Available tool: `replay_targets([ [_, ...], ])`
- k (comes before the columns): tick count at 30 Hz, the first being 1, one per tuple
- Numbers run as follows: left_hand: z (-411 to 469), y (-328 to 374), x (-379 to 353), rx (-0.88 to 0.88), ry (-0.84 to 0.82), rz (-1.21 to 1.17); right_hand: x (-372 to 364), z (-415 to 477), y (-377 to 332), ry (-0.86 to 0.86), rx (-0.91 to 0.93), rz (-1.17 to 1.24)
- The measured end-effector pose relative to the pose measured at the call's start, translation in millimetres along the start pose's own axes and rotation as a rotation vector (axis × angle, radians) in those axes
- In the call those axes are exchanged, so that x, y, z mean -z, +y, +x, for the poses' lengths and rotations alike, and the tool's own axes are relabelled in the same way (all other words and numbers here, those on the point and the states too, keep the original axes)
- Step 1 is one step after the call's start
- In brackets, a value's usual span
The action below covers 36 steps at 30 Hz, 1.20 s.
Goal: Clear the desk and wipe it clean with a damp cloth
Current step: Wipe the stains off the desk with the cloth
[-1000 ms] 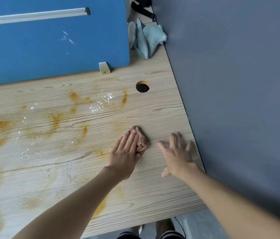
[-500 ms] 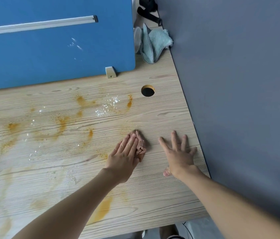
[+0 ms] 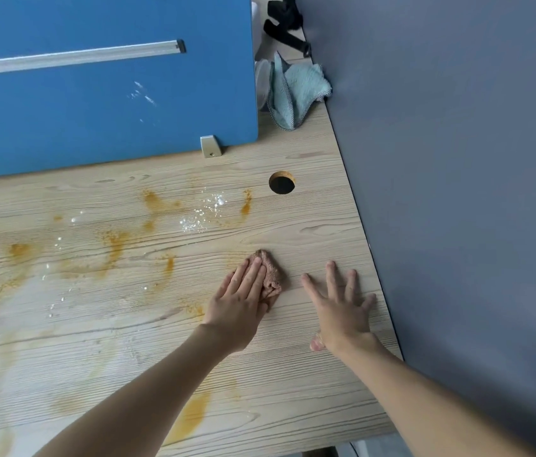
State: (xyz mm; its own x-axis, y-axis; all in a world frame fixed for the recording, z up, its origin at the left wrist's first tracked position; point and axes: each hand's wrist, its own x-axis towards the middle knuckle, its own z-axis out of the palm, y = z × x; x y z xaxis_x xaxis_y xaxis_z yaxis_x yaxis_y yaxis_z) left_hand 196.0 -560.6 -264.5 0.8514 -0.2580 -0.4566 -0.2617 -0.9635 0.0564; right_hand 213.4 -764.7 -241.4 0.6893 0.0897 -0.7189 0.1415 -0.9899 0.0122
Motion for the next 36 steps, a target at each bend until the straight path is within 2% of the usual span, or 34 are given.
replay_targets([
  [5, 36.3, 6.4, 17.3, -0.024, 0.018, -0.055, 23.4, 19.0, 12.9, 0.114, 0.113, -0.147],
  [9, 30.8, 2.1, 9.7, -0.024, 0.046, -0.023, 38.6, 35.3, 7.5, 0.015, 0.0, -0.03],
  [13, 16.8, -4.8, 5.1, -0.018, 0.027, -0.018, 34.1, 34.7, 7.4, 0.022, 0.013, -0.028],
  [19, 51.7, 1.5, 13.3, 0.003, 0.057, -0.059, 35.0, 34.8, 6.8, 0.02, 0.012, -0.015],
  [25, 33.8, -6.8, 10.6, 0.043, 0.044, -0.06, 35.5, 34.5, 8.4, 0.008, 0.017, -0.015],
  [30, 72.2, -1.8, 25.0, 0.067, 0.074, -0.071, 55.3, 43.8, 2.8, 0.007, 0.024, -0.076],
  [36, 51.7, -18.7, 16.1, 0.056, 0.049, -0.067, 71.6, 67.7, -8.6, 0.028, 0.019, 0.02],
])
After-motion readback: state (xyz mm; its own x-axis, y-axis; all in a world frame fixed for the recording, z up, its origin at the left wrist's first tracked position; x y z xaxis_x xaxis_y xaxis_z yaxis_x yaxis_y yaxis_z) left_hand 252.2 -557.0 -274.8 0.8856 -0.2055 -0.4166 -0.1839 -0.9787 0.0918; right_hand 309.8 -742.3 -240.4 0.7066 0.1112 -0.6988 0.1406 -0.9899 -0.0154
